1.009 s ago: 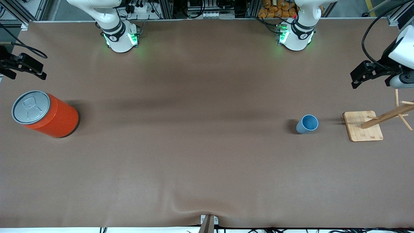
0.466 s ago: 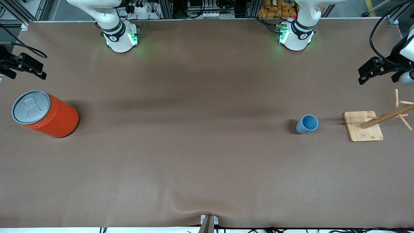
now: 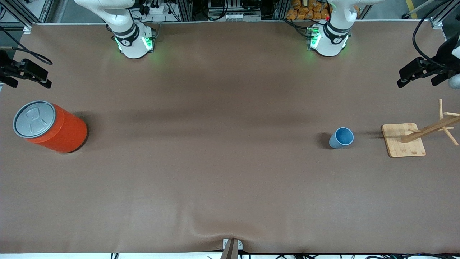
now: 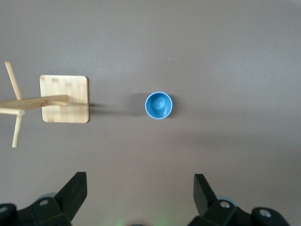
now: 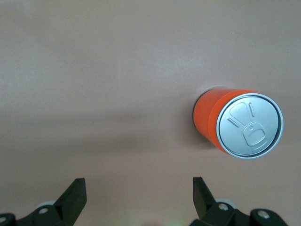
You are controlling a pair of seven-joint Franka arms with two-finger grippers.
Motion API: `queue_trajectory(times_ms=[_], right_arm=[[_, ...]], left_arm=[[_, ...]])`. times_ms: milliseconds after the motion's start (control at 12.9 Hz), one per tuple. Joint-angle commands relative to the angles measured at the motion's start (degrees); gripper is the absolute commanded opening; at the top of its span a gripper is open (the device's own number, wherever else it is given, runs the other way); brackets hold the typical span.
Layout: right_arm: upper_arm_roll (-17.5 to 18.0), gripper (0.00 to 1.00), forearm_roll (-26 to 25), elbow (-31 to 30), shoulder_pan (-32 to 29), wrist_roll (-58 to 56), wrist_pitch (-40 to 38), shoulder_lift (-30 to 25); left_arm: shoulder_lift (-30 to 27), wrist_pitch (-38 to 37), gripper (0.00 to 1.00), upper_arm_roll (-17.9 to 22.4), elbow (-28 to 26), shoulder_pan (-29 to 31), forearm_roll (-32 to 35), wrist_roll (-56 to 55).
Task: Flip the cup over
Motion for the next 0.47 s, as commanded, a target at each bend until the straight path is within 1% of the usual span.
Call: queue_trajectory(times_ms=[0, 388], right_arm=[[0.7, 1.0, 0.3, -0.5, -1.3, -0.8, -0.3, -0.8], [0.6, 1.0, 0.3, -0.5, -1.3, -0.8, -0.3, -0.8]], left_arm=[[-1.5, -1.9, 1.0, 0.1, -0.8, -0.5, -0.8, -0.1], [-1.0, -1.9, 1.0, 0.0, 0.6, -0.5, -0.2, -0.1]])
